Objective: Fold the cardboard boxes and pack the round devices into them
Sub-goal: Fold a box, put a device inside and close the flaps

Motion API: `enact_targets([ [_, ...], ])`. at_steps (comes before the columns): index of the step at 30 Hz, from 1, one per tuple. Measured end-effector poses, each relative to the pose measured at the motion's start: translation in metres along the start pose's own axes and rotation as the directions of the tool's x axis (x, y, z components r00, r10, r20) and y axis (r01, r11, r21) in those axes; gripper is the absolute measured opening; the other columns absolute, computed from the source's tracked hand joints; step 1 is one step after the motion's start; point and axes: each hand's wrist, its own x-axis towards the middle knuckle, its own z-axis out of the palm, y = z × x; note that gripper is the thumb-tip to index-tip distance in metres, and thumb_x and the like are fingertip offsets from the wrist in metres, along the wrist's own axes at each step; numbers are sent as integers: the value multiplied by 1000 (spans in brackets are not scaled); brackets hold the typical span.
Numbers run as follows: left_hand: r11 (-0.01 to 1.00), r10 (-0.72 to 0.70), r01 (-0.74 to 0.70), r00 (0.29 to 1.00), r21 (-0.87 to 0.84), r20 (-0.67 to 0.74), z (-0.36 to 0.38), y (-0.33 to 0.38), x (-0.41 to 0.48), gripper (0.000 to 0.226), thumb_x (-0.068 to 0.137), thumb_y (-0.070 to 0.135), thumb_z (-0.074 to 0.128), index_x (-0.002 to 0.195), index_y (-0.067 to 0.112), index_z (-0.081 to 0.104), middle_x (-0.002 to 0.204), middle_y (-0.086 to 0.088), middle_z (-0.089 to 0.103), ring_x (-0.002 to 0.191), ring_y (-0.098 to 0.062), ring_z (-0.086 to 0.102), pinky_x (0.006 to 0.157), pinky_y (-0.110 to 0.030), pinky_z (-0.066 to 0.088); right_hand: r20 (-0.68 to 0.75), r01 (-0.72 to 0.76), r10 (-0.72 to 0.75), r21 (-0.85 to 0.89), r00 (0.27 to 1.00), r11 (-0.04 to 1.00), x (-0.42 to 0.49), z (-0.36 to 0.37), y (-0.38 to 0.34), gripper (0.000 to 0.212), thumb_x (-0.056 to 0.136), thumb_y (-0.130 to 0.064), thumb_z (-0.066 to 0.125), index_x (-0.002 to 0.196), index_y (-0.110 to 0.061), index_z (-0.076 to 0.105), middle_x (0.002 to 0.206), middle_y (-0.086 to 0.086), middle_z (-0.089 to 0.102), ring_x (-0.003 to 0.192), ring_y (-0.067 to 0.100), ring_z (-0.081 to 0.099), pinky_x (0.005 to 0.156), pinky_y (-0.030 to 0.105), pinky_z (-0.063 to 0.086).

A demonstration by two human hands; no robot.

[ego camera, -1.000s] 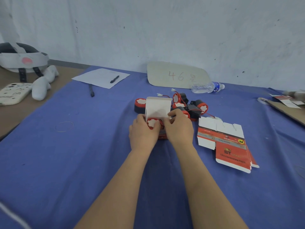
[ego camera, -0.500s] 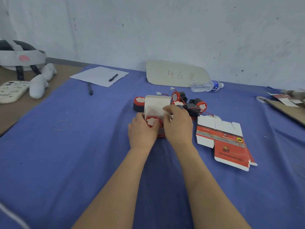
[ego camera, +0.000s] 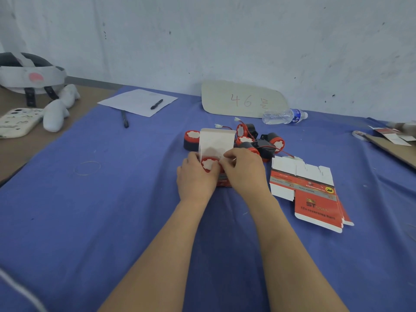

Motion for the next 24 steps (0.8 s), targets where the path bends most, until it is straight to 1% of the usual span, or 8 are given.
enact_targets([
  [2,1000,-1,1,1000,1,-2,0,0,0,42,88,39,59,119,12,50,116,-6,60,109,-25,53,90,-44,49,22,-8,8,-5,1000,1000,1,-1,1,27,95,-24,54,118,-13,64,115,4,63,107,20,56,88,33,49],
  [4,1000,-1,1,1000,2,-5,0,0,0,41,88,38,59,118,12,51,115,-5,60,108,-24,53,89,-43,49,7,-17,18,-11,1000,1000,1,0,1,26,95,-22,54,118,-13,64,115,4,62,110,21,53,89,34,49],
  [7,1000,-2,2,1000,5,-5,0,0,0,39,88,38,59,117,13,51,115,-5,60,107,-24,54,89,-44,50,-38,-44,44,-9,998,999,1,3,-3,21,94,-16,53,114,-13,59,112,4,61,99,21,56,83,36,50],
  [10,1000,-4,4,1000,14,-4,0,2,0,40,89,37,58,119,12,51,115,-5,59,107,-24,54,88,-43,50,-77,-79,75,-50,994,996,4,6,-6,15,95,-14,52,109,-12,58,109,4,58,88,17,51,71,27,42],
  [11,1000,-5,6,1000,20,-6,0,2,0,41,89,37,58,119,12,51,116,-6,59,106,-24,54,88,-43,50,-79,-86,81,-64,994,994,5,7,-7,14,95,-13,52,107,-12,59,108,4,58,86,15,49,70,25,39],
  [13,1000,-2,2,1000,30,-8,1,2,-1,41,90,38,57,120,11,50,116,-7,58,106,-24,54,87,-43,50,-72,-89,83,-88,994,992,6,7,-9,14,95,-12,52,106,-11,61,108,5,58,87,16,50,70,25,41],
  [17,999,2,-2,1000,44,-7,2,3,-2,43,91,39,56,120,8,49,117,-8,57,106,-26,52,88,-42,48,-16,-108,107,-121,994,987,9,4,-14,19,94,-10,52,111,-10,61,112,7,60,97,22,57,78,31,49],
  [24,1000,-21,21,1000,0,10,1,4,-3,37,90,30,55,118,7,49,115,-9,59,106,-28,53,88,-48,49,121,-152,184,-234,975,960,23,-4,-33,30,89,-2,51,119,-1,53,114,16,60,102,28,60,67,28,41],
])
